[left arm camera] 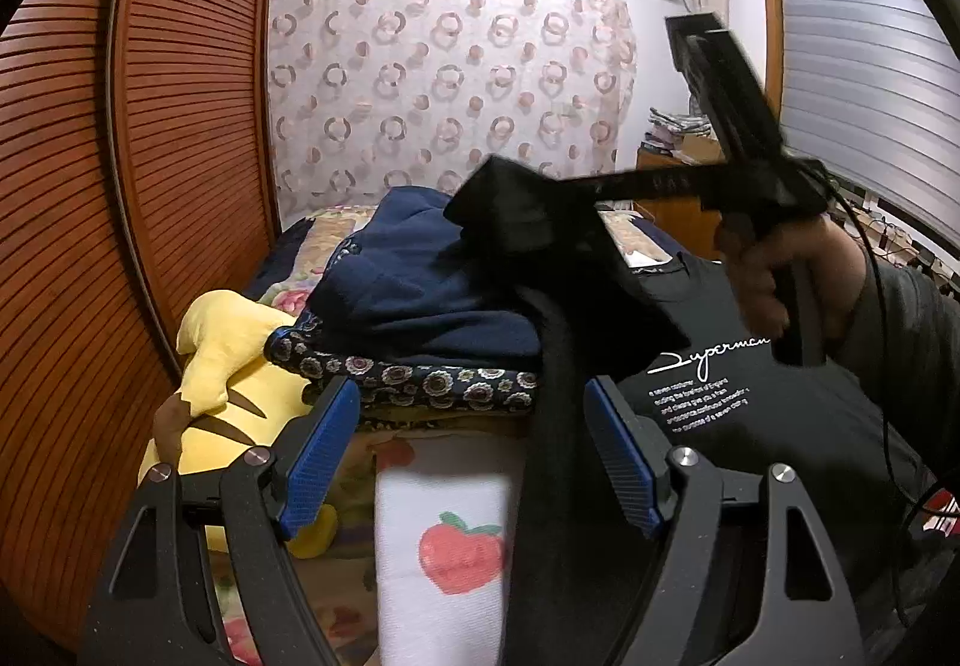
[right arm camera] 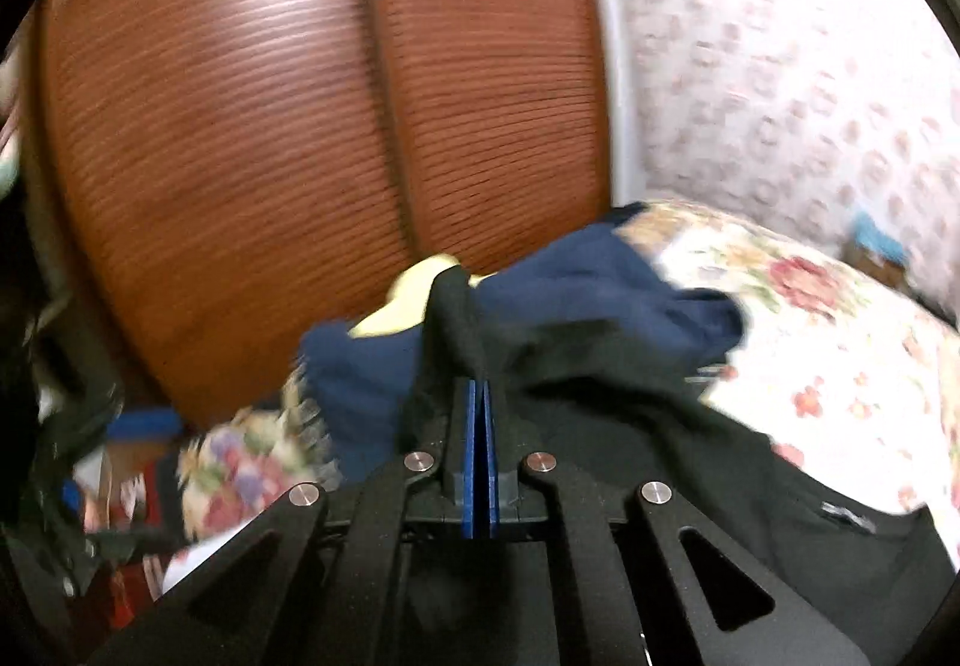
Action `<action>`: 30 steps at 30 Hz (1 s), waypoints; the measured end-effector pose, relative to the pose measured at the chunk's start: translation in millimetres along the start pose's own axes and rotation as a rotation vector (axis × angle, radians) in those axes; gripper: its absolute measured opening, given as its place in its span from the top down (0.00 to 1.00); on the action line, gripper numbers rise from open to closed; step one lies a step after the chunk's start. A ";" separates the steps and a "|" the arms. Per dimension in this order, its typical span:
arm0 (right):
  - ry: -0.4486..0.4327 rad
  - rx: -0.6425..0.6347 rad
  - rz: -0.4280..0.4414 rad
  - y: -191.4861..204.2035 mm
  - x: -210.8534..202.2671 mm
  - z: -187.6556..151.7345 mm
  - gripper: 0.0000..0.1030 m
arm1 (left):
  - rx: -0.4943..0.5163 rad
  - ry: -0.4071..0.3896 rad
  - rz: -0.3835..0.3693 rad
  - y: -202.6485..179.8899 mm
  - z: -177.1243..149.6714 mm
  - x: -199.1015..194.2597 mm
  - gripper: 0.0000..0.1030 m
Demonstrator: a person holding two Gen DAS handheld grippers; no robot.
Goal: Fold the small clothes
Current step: 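Fold the held side over toward the shirt's center with the left gripper, release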
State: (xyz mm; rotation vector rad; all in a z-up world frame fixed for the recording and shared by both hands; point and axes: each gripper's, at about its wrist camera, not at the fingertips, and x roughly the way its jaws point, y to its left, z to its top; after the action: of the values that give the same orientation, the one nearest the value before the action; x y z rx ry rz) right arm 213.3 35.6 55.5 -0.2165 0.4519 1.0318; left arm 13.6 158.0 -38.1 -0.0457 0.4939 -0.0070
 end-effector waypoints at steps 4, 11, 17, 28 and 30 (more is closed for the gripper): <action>0.087 0.217 -0.227 -62.9 6.7 -3.1 0.87 | 0.005 0.001 -0.008 -5.3 1.1 1.3 0.24; 0.070 0.228 -0.266 -90.9 -4.3 -20.9 0.54 | 0.020 0.014 -0.020 -14.1 5.4 10.6 0.24; 0.023 0.176 -0.259 -79.0 -40.2 -43.9 0.54 | 0.033 0.018 -0.047 -24.0 15.4 27.2 0.24; 0.053 0.142 -0.340 -79.9 -122.2 -101.4 0.46 | 0.046 0.051 -0.100 -58.7 23.0 57.1 0.24; 0.060 0.155 -0.369 -83.0 -137.9 -112.8 0.46 | 0.044 0.067 -0.112 -68.0 22.2 61.3 0.24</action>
State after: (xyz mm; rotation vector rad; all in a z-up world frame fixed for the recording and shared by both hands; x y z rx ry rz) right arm 196.2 -156.1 15.6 -0.1837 0.5219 0.6276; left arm 78.5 89.9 -44.5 -0.0299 0.5570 -0.1292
